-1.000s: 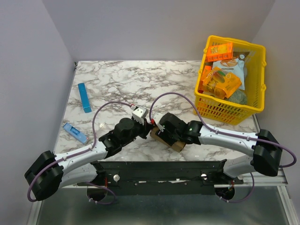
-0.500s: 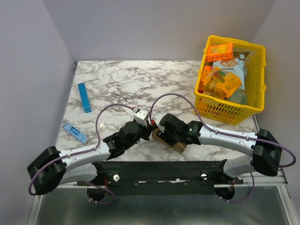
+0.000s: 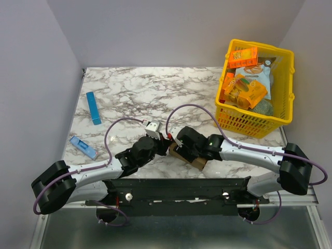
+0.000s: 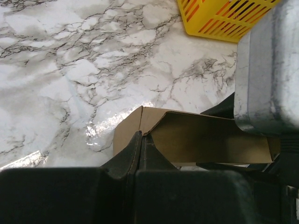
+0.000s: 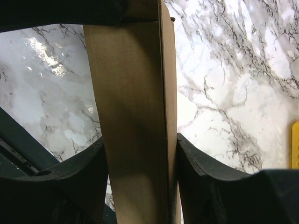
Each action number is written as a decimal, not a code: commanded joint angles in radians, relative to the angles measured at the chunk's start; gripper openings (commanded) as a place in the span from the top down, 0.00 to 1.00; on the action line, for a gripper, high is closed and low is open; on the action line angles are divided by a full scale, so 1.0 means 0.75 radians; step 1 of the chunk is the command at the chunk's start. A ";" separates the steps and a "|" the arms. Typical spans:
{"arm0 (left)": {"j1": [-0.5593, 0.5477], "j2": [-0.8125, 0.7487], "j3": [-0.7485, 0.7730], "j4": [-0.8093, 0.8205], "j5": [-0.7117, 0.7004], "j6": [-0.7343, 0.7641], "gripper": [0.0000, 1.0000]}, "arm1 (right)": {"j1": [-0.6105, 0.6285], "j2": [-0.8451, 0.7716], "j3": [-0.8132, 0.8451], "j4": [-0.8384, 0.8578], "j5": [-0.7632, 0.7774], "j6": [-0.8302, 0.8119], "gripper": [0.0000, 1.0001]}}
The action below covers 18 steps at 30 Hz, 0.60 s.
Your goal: Fold the paper box
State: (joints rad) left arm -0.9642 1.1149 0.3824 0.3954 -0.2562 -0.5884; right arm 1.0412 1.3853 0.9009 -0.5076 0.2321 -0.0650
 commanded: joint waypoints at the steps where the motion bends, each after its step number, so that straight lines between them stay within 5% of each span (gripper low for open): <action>1: -0.001 0.035 -0.087 -0.341 -0.143 -0.060 1.00 | -0.036 -0.029 -0.029 -0.006 0.206 0.079 0.53; 12: -0.019 0.001 -0.064 -0.386 -0.121 -0.017 0.99 | -0.038 -0.027 -0.039 0.010 0.208 0.079 0.53; 18: -0.019 -0.106 0.071 -0.515 -0.139 0.089 0.64 | -0.038 -0.039 -0.052 0.010 0.192 0.062 0.53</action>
State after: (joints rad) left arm -0.9775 1.0725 0.3992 0.2420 -0.3023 -0.5983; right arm 1.0294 1.3746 0.8890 -0.4980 0.2783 -0.0498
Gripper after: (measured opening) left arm 0.256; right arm 0.597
